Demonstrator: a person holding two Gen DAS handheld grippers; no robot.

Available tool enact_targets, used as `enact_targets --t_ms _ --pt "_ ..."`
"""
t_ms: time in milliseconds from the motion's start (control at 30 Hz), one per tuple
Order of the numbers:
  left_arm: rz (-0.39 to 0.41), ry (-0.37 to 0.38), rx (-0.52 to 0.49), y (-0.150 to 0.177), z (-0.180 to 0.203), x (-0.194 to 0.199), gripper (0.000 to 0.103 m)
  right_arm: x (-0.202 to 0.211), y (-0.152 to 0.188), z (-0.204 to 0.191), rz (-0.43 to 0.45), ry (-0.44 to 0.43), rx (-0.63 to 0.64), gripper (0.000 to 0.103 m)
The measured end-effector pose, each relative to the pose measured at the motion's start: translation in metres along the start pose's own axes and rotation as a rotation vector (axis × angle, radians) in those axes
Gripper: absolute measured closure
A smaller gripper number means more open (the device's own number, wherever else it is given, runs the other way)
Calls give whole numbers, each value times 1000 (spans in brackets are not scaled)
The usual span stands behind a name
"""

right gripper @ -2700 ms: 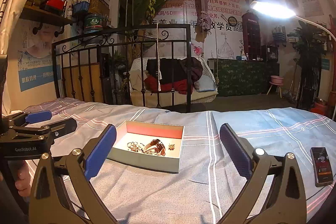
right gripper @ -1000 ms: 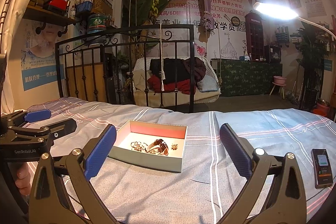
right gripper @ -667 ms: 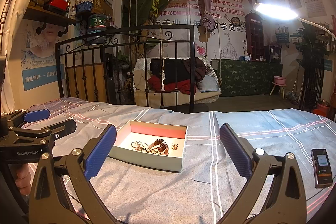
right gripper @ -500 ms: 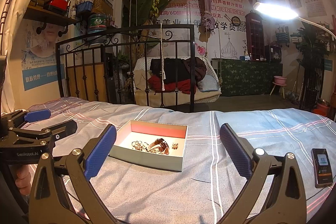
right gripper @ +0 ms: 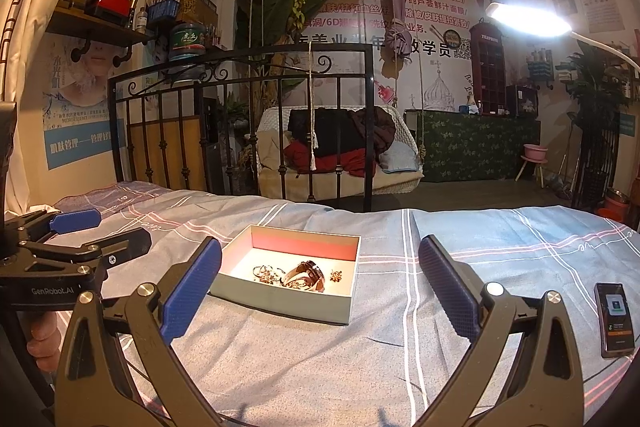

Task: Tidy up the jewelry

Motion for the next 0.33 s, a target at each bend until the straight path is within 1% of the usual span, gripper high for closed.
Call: enact_targets --t_ms 333 --pt "-9 17 3 1 0 0 6 -2 3 2 -7 5 -3 6"
Point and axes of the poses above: each gripper's, at about its wrist camera, not at the fingertips, and x roughly against the way its jaws point, z to its right, y to its underside, the point moved 1 cm from there along -x, roughly the way its jaws point, and after that the axes turned 3 degrees about x, right-handed, at the moved point
